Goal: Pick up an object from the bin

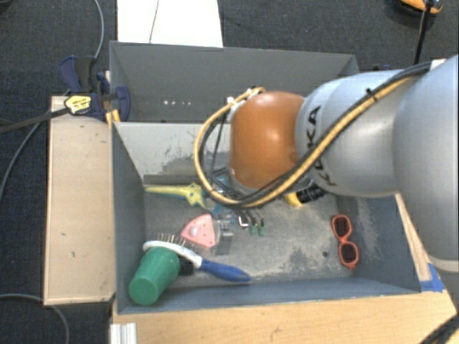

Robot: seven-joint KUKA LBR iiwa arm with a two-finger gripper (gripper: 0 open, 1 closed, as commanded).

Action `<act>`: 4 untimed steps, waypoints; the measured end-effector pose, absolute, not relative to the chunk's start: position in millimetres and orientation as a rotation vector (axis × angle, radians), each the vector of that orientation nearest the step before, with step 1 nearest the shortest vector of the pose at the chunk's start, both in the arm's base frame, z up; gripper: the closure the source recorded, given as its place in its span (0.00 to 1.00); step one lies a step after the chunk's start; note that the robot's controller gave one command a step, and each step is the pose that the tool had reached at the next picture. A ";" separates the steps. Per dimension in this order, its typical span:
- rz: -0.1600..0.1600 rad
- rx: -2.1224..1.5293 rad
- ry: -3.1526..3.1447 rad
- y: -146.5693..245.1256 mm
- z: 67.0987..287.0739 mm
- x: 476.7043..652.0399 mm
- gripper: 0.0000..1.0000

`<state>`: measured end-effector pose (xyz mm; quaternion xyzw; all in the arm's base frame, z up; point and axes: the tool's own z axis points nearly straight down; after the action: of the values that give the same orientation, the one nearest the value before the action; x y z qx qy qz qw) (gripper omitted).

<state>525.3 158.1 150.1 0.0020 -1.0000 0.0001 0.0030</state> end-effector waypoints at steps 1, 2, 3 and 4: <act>-0.002 -0.001 -3.144 157.3 154.8 527.2 0.00; -0.002 0.079 -3.142 194.3 93.9 506.7 0.00; -0.001 0.080 -3.135 201.6 80.6 501.2 0.00; -0.002 -0.079 -3.142 187.6 101.3 496.4 0.00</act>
Offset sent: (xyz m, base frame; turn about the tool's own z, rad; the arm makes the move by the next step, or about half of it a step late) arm -0.0284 0.0497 -0.0801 -0.0615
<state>496.4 187.6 101.3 -0.0250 -0.9997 -0.0006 -0.0006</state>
